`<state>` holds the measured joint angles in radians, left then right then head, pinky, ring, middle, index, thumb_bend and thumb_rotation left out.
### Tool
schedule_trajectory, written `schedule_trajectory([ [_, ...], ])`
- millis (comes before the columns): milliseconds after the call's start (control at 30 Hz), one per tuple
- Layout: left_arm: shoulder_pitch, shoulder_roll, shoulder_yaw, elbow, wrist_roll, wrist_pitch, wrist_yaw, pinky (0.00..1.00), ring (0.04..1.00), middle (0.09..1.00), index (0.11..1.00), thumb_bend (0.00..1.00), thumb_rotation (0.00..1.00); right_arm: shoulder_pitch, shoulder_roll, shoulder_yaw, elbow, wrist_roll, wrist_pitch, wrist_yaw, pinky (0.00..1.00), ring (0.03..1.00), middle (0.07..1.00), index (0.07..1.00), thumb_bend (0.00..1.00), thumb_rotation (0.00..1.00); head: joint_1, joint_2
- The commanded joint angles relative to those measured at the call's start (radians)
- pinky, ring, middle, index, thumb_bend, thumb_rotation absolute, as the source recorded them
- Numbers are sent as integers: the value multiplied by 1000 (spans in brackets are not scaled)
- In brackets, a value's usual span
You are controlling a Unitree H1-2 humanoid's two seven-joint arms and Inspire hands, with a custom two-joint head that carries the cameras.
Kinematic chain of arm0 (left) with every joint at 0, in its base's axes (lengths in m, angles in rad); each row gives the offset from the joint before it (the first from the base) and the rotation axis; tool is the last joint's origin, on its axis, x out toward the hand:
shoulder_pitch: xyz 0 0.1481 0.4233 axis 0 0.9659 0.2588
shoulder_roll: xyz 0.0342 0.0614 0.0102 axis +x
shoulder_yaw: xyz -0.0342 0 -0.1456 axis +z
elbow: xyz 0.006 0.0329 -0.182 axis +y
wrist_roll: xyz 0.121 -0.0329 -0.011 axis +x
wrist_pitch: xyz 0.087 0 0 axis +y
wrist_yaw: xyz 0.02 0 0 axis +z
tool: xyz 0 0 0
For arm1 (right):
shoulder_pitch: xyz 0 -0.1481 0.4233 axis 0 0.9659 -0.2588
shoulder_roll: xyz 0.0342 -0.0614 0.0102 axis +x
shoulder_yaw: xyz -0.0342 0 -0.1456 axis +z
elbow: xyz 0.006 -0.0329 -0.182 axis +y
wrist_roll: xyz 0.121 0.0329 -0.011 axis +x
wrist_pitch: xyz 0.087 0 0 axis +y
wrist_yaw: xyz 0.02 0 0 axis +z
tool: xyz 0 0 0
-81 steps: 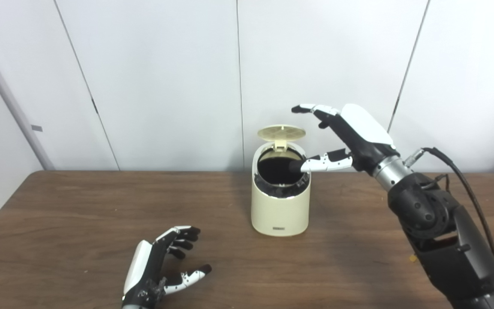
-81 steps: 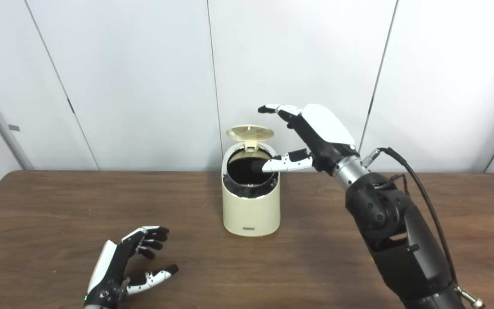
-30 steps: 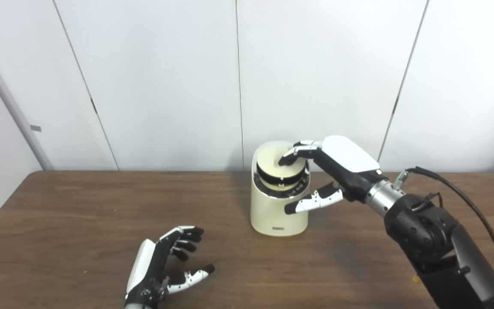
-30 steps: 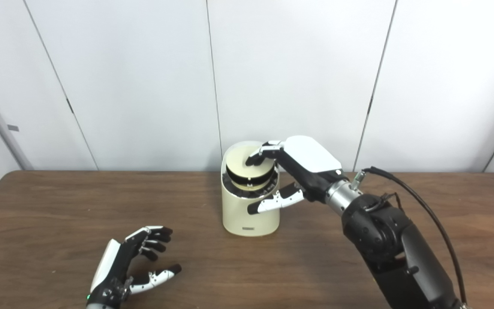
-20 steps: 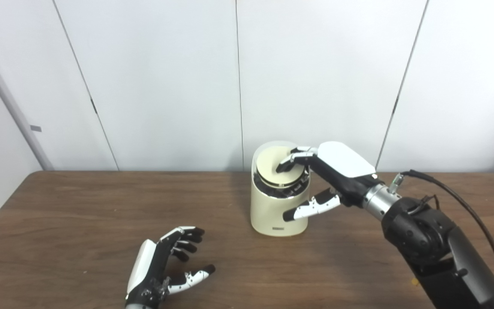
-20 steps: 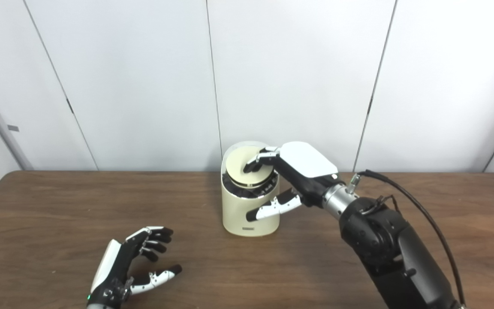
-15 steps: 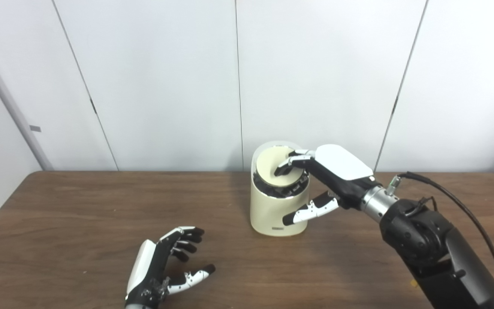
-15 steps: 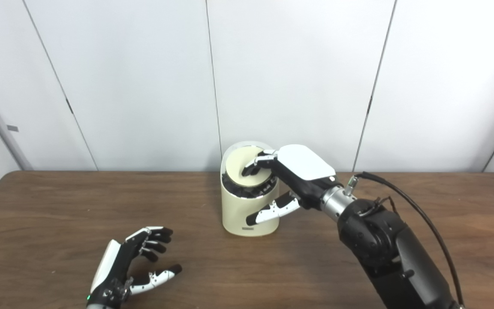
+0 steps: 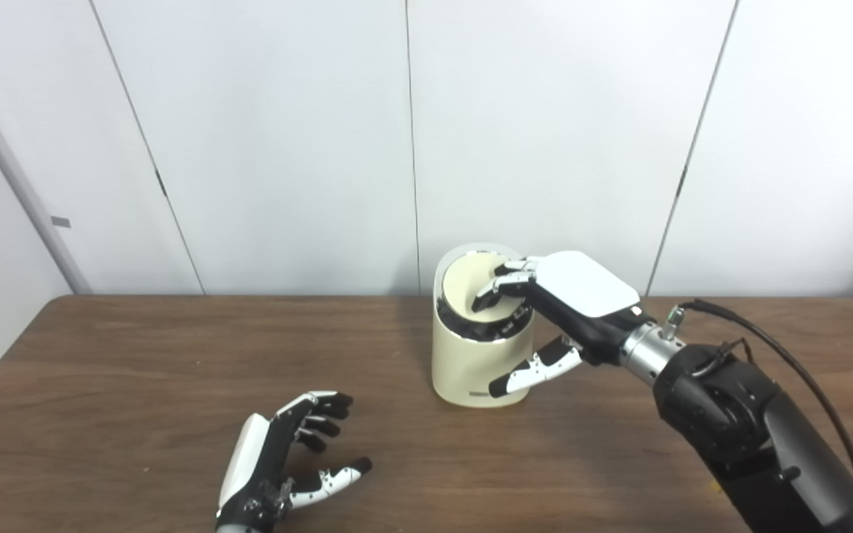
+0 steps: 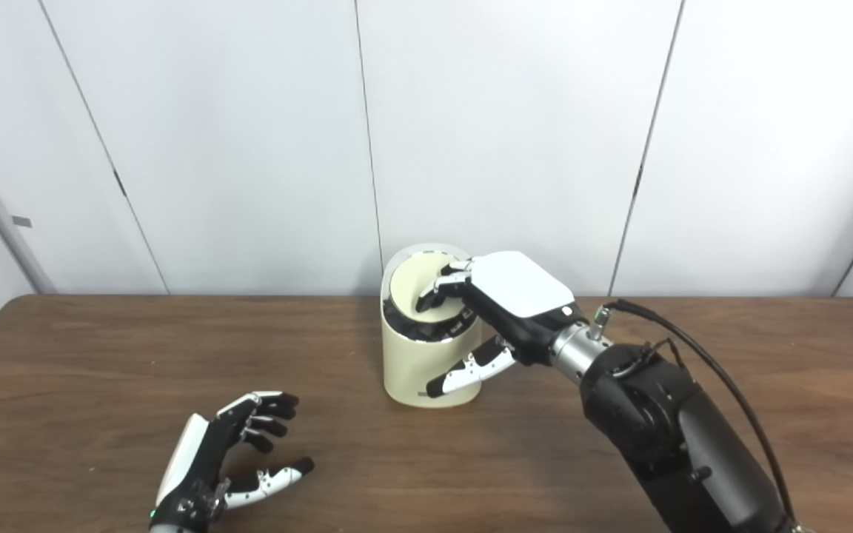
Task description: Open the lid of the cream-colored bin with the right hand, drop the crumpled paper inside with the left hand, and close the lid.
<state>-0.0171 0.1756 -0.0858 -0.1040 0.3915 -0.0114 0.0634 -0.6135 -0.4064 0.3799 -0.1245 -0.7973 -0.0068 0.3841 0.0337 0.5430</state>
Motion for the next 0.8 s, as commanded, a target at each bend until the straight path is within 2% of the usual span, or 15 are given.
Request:
schedule_trajectory([
  [0,13,6,-9,-16,2,18,-26,517,623,680,695,666,20,-25,-28,22,-5,-53,-28,24,890,866,685,682,712,508,2,4],
  [267,13,10,-11,-23,12,21,-25,506,617,679,693,663,11,-17,-31,37,-2,-108,-43,38,952,860,669,660,743,495,2,7],
  [500,9,14,-14,-24,18,19,-24,506,616,677,688,655,25,-17,-25,21,-15,-96,-35,44,939,866,682,677,736,514,1,5],
  [567,8,14,-14,-21,19,17,-22,504,613,675,686,655,30,-14,-17,3,-21,-69,-24,40,937,872,689,686,717,538,1,5],
  [667,7,14,-12,-18,6,14,-26,512,620,678,688,656,26,-1,20,-62,-39,13,38,36,940,878,719,717,706,509,1,2],
  [767,5,14,-11,-16,3,15,-26,510,617,677,689,663,14,11,49,-123,-48,75,66,8,889,868,763,772,694,505,0,-1],
])
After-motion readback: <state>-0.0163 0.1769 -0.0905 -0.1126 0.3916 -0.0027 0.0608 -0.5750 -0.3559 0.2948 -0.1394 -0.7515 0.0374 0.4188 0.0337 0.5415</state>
